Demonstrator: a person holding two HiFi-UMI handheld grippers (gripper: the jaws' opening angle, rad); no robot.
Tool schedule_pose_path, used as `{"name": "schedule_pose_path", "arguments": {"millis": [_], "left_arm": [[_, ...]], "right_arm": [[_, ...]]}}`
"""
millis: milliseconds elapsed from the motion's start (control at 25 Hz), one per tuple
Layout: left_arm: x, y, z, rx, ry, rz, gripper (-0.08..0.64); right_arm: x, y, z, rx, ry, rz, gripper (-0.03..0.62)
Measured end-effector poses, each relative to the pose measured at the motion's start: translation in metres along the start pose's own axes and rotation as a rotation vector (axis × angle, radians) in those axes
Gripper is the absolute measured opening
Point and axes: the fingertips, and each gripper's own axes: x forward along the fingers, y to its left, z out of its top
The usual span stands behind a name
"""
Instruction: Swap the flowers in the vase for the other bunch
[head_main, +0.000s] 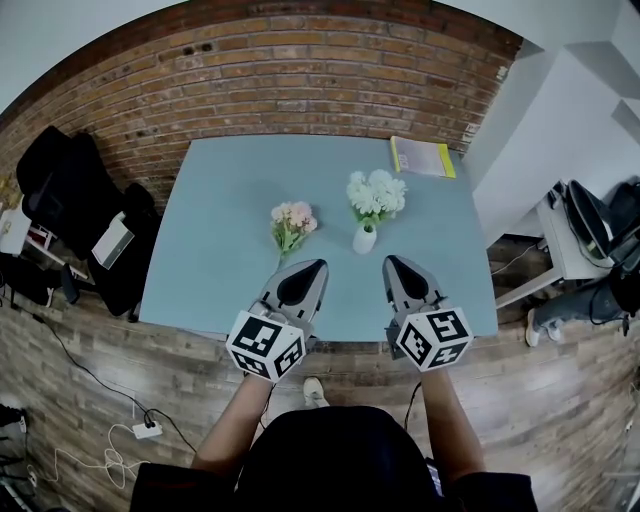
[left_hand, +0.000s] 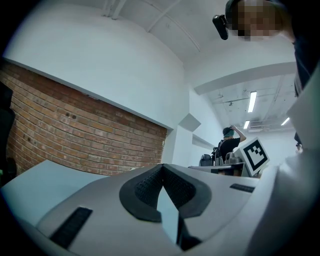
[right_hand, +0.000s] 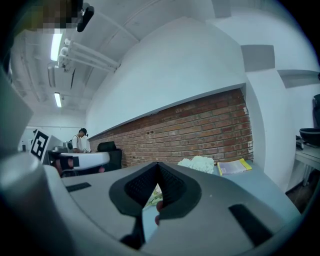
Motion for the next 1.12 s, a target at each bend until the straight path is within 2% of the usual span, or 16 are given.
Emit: {"name": "schedule_pose_path", "arguments": {"millis": [320,680,1120], "left_arm": [[0.004,0.023,0.001,-0.019,-0.007,-0.009,0.008],[0.014,0.025,-0.003,-0.031,0.002,-0.029,0.008],[0.035,0.032,-0.004,-0.021,0.012,-0.020,0.008]], "right_arm": [[0.017,0.004,-0.002,-0.010,0.011,-0.018,0.012],[0.021,-0.006,-0.001,-0.015,0.018,-0.044,0.012],[0.037,-0.025,-0.004,0.006,0.017,-0.035,0.012]]}}
